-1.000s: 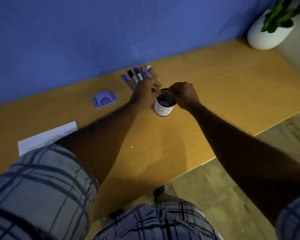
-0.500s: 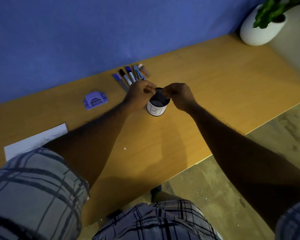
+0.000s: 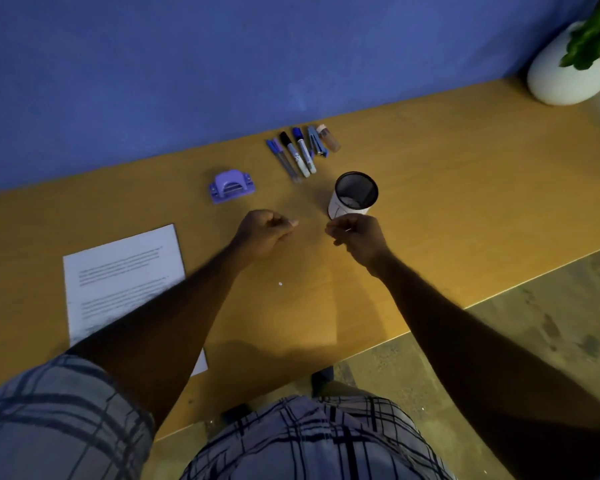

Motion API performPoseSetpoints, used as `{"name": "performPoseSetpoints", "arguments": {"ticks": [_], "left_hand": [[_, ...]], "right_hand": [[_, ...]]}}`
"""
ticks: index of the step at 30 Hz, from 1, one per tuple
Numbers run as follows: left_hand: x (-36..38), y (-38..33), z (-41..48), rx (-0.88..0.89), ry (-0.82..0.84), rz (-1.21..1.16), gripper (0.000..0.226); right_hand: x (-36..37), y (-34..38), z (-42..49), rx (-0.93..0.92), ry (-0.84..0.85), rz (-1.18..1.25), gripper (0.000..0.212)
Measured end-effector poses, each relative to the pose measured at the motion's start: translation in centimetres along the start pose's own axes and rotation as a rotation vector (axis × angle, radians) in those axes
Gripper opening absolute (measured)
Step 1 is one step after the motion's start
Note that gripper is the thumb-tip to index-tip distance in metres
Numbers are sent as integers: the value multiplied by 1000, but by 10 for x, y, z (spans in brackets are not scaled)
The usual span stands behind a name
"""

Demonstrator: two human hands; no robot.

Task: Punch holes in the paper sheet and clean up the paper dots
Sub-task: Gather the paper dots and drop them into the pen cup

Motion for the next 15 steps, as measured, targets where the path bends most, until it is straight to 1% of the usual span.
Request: {"name": "performPoseSetpoints", "arguments": {"ticks": [3, 5, 8, 11, 13, 15], "left_hand": [[-9, 22, -19, -23, -14, 182, 32], [-13, 35, -30, -53, -3, 247, 32], [-18, 54, -43, -79, 51, 250, 26], [-22, 64, -52, -88, 28, 267, 16], [-24, 66, -57, -79, 10, 272, 17], [-25, 66, -61, -80, 11, 271, 17]], "right_hand": [[34, -13, -2, -20, 126, -276, 4], [53, -20, -5, -31, 190, -428, 6], [77, -27, -10, -39, 231, -550, 6], [95, -31, -12, -59, 274, -683, 11], [104, -32, -13, -61, 292, -744, 14], [108, -31, -13, -51, 274, -779, 14]]}}
Point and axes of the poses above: each hand's wrist, its own z-axis towards the middle knuckle, its own x-axis out of the palm, y = z × x, the point moved 3 cm from there along z, towards the middle knuckle, and after that the axes turned 14 degrees about y, right-handed, at the moved point
